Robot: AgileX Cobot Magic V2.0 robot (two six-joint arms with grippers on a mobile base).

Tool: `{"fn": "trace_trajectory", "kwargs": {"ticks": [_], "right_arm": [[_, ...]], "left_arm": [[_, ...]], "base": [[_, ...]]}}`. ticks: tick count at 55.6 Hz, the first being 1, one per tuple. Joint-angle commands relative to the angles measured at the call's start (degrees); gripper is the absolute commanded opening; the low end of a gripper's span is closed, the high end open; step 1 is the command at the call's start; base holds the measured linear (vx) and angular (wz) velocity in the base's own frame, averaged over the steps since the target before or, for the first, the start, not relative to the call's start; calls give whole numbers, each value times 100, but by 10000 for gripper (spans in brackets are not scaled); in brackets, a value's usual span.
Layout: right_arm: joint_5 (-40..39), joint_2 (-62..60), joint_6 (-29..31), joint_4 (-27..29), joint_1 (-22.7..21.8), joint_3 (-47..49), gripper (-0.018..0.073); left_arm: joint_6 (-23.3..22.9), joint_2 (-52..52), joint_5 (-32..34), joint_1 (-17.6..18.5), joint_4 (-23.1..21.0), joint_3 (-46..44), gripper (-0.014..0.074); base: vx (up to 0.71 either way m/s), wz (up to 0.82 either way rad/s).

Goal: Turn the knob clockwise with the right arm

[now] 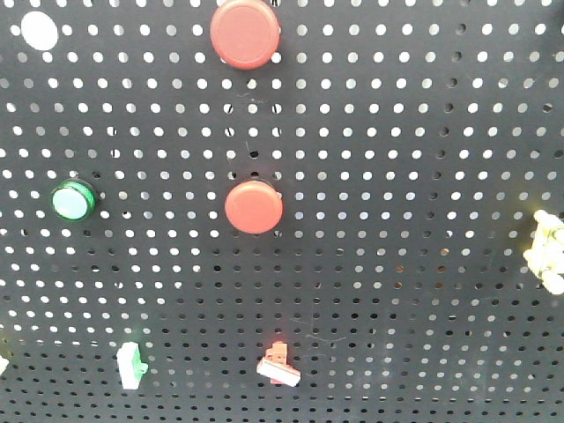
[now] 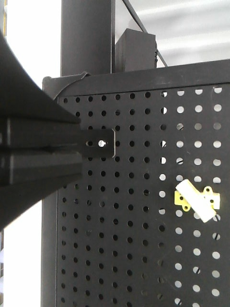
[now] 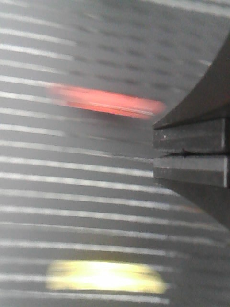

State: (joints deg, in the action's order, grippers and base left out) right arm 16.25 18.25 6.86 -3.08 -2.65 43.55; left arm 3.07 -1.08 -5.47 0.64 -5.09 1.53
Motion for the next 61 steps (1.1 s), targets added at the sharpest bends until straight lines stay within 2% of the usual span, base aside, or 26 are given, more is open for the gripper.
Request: {"fn": "trace_trajectory", "kwargs": {"ticks": [1,12,18,26,29,34,42,46,51,61], "right_arm": [[282,831,131,-15,-21,1310,-9],[1228,2087,56,167,-21,3313,-9],[1553,2338,-42,566,-21,3713,-9],[1533,2446,58,1142,-21,3768,-9],[1576,2498,373,1434,9,3768,-9],[1582,2629,1423,2083,198,3768,-9],[1569,2874,3872,3017,686,3779,-9],[1504,2938,4754,3228,802,3779,-9],[1281,3037,5073,3353,873,3779,-9],[849,3254,5087,3330,873,3779,9]], "left_arm": [[-11,-67,491,11,-19,65,-6],[-11,-67,491,11,-19,65,-6],[-11,-67,491,11,-19,65,-6],[-11,-67,491,11,-19,65,-6],[-11,-67,491,11,-19,65,-6],[-11,-67,491,11,-19,65,-6],[-11,-67,491,11,-19,65,-6],[-11,-67,491,11,-19,65,-6],[-11,-67,491,11,-19,65,-6],[-11,-67,491,11,-19,65,-6]], "base": [[0,0],[0,0],[0,0],[0,0],[0,0],[0,0],[0,0],[0,0],[0,0],[0,0]]}}
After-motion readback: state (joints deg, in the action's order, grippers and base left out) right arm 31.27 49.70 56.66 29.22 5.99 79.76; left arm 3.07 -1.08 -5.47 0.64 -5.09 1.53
